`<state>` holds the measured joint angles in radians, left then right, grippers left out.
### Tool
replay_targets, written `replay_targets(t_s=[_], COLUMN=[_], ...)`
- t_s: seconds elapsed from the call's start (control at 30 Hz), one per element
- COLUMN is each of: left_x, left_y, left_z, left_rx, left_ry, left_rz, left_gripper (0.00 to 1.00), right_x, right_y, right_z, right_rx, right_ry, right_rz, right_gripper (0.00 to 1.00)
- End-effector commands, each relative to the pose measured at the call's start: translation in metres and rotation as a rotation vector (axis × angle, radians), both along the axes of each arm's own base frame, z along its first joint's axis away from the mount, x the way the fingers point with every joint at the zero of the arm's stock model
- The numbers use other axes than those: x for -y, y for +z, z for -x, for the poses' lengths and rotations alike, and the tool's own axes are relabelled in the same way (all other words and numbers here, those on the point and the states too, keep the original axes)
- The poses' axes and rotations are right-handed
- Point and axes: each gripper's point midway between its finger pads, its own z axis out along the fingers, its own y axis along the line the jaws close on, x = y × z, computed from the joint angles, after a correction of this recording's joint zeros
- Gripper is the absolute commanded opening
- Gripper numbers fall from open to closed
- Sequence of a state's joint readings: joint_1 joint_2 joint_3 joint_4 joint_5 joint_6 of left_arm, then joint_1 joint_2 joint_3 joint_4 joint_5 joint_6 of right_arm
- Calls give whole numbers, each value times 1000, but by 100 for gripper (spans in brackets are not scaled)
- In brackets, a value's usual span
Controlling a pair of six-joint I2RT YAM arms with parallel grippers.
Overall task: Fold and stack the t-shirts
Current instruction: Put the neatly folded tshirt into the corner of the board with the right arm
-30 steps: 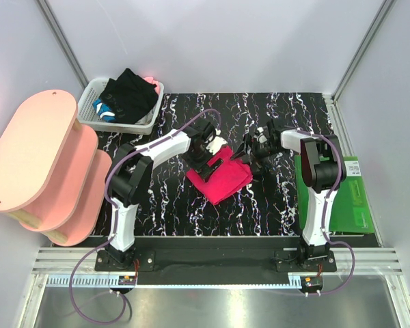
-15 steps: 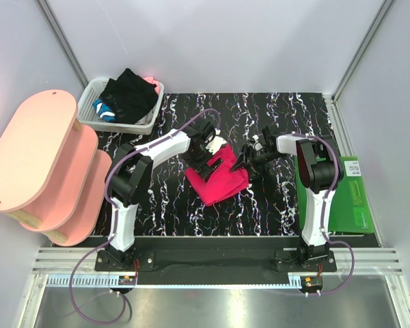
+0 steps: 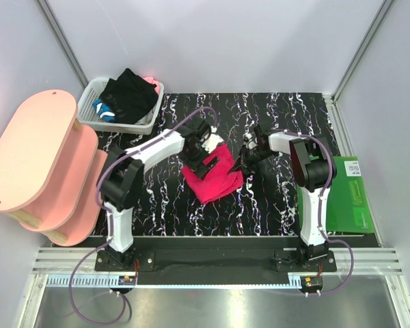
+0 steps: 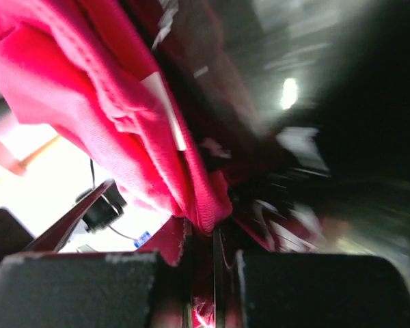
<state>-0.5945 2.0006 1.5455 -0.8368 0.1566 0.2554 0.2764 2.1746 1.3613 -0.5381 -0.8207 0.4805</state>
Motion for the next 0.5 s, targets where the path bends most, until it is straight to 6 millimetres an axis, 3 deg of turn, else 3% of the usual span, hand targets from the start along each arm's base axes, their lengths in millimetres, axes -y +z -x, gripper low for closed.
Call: replay_targets(t_s=[0.0, 0.03, 0.1, 0.13, 0.2, 0.23, 0.27, 0.3, 0.47], left_x=[-25, -39, -56, -71, -93, -101, -113, -123, -152], left_y=[82, 108, 125, 148, 155, 171, 163, 172, 159], left_z=[-10, -11, -3, 1, 14, 24, 32, 41, 79], left_rx=[168, 225, 256, 315, 325, 375, 372, 410, 408], left_ry=[38, 61, 79, 105, 141, 141, 159, 171, 181], left_rz=[97, 125, 140, 163, 172, 189, 160, 163, 129], left_gripper=[99, 99, 99, 99, 99, 99, 99, 99, 99], right_x=[61, 71, 105, 117, 149, 158, 166, 181, 216], right_y=[-3, 5, 7, 17, 22, 30, 33, 35, 49], right_z=[-53, -68, -83, -97, -110, -119, -124, -129, -156], right_rx=[26, 57, 55, 93, 87, 94, 95, 94, 117], right_ry=[-212, -246, -324, -344, -427, -469, -499, -535, -583], right_rz=[131, 147, 230, 250, 277, 274, 275, 290, 358], right_gripper=[0, 0, 0, 0, 0, 0, 0, 0, 0])
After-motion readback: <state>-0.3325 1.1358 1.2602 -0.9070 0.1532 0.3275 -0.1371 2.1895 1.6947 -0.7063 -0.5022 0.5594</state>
